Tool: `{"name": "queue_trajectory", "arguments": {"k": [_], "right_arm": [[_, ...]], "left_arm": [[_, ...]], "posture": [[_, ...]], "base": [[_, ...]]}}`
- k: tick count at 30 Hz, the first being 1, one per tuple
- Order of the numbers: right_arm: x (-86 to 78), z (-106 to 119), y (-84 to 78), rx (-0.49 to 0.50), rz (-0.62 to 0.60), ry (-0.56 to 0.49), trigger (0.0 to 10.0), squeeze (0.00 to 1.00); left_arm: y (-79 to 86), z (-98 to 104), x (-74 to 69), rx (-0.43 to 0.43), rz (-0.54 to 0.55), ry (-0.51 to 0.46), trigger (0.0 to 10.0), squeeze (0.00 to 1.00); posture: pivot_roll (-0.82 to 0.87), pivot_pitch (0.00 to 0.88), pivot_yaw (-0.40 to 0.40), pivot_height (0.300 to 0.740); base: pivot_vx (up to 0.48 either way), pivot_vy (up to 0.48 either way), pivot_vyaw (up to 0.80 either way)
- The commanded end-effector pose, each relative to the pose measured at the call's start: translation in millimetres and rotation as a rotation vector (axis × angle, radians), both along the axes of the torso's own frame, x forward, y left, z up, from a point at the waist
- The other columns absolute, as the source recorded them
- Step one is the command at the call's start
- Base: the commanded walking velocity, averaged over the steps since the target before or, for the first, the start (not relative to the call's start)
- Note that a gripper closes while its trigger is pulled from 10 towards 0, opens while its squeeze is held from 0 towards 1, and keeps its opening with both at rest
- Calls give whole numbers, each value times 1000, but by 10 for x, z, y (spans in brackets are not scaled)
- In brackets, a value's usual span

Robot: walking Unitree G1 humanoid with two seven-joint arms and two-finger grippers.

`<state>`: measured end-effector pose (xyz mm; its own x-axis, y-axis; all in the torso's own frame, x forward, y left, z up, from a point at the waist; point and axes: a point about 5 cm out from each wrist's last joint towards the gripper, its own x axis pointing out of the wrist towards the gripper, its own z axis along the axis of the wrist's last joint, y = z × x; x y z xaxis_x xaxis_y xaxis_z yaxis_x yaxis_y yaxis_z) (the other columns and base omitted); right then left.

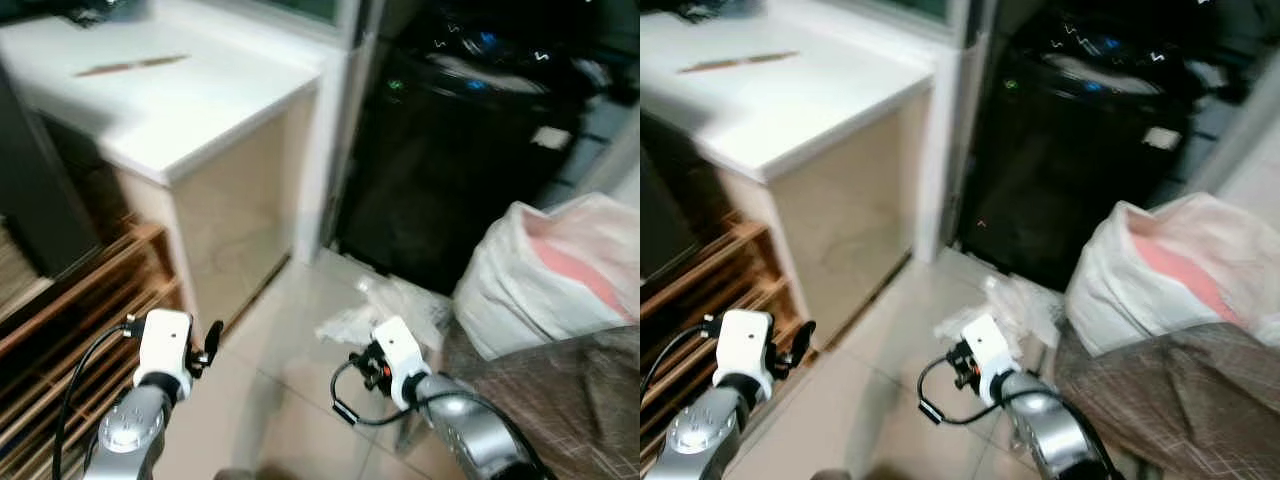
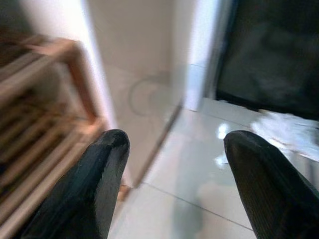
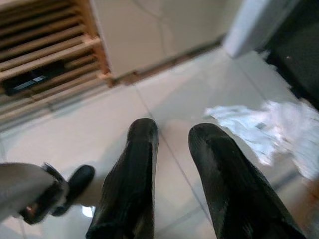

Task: Clothes washing

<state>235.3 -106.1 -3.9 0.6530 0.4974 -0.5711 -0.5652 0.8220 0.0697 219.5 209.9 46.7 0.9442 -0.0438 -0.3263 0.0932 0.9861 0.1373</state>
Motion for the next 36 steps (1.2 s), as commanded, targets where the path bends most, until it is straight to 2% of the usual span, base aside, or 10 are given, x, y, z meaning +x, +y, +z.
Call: {"name": "queue_trajectory", "arguments": {"k": [1, 5, 10, 12, 14, 17, 22, 25, 31, 36], "right_arm": [[-9, -46, -110, 9, -83, 19, 10000, 0], [-47, -71, -117, 14, -99, 20, 10000, 0], [-89, -108, -170, -38, -79, 13, 10000, 0], [-92, -160, -220, -89, -58, 16, 10000, 0], [-88, -169, -229, -89, -58, 18, 10000, 0], [-33, -234, -288, -122, -99, 42, 10000, 0], [-4, -247, -271, -121, -98, 46, 10000, 0], [31, -259, -207, -131, -55, 43, 10000, 0], [67, -270, -170, -150, -1, 41, 10000, 0], [57, -308, -173, -139, -25, 66, 10000, 0]], "left_arm": [[-51, -15, 73, -3, -43, 1, 10000, 0], [1, -104, 132, -45, -14, 32, 10000, 0], [-27, -255, 102, -51, -36, 84, 10000, 0], [-83, -335, 90, -94, -63, 111, 10000, 0], [-97, -361, 90, -102, -69, 123, 10000, 0], [-78, -556, 49, -108, -36, 187, 10000, 0], [-66, -625, 6, -108, -16, 211, 10000, 0], [-62, -612, -14, -125, 16, 170, 10000, 0], [-66, -652, -28, -136, 34, 168, 10000, 0], [-61, -659, -33, -128, 33, 163, 10000, 0]], "posture": [[148, 0, -36, 740], [114, 0, -5, 740], [95, 0, 2, 740], [104, 0, -24, 740], [115, 0, -36, 740], [145, 0, -65, 740], [158, 0, -75, 740], [173, 0, -96, 740], [196, 0, -122, 740], [202, 0, -126, 740]], "base": [[382, 0, 800], [378, 0, 758], [338, 0, 288], [0, 0, 0], [0, 0, 0], [0, 0, 0], [0, 0, 0], [0, 0, 0], [0, 0, 0], [0, 0, 0]]}}
